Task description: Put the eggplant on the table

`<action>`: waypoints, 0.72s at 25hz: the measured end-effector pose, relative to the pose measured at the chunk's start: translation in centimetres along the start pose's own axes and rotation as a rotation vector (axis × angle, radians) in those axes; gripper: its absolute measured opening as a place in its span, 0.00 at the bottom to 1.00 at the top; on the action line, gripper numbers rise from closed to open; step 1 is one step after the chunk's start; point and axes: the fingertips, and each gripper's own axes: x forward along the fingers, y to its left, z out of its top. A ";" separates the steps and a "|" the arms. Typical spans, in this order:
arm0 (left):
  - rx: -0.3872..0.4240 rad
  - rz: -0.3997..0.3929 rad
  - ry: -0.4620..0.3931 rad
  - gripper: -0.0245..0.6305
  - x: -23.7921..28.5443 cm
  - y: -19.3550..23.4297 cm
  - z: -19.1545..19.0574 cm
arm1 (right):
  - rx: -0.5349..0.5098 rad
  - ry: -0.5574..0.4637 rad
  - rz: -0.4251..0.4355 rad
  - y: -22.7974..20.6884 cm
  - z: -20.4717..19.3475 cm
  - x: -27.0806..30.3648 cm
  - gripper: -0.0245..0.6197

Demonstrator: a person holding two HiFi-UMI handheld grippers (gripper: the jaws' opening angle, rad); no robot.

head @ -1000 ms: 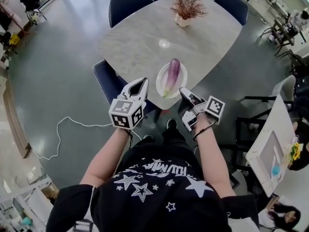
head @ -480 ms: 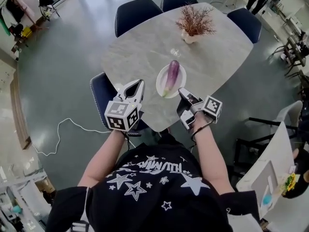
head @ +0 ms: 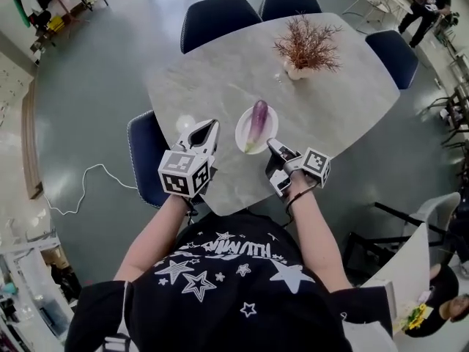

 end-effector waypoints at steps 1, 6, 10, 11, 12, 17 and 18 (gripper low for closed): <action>-0.004 0.010 0.007 0.05 0.4 0.0 -0.2 | 0.007 0.006 -0.008 -0.5 0.5 0.2 0.07; -0.018 0.057 0.038 0.05 2.7 0.5 -1.0 | 0.019 0.055 -0.040 -2.2 2.5 1.7 0.07; -0.028 0.077 0.058 0.05 3.9 0.7 -1.9 | 0.020 0.091 -0.053 -3.3 3.3 2.7 0.07; -0.030 0.082 0.064 0.05 4.1 0.8 -2.1 | 0.018 0.102 -0.057 -3.4 3.4 3.1 0.07; -0.033 0.088 0.070 0.05 4.4 1.1 -2.4 | 0.014 0.112 -0.062 -3.4 3.4 3.4 0.07; -0.043 0.099 0.109 0.05 5.8 1.7 -3.6 | -0.019 0.146 -0.078 -3.5 3.8 4.8 0.07; -0.041 0.099 0.119 0.05 6.0 1.7 -3.9 | -0.023 0.151 -0.083 -3.6 3.8 4.9 0.07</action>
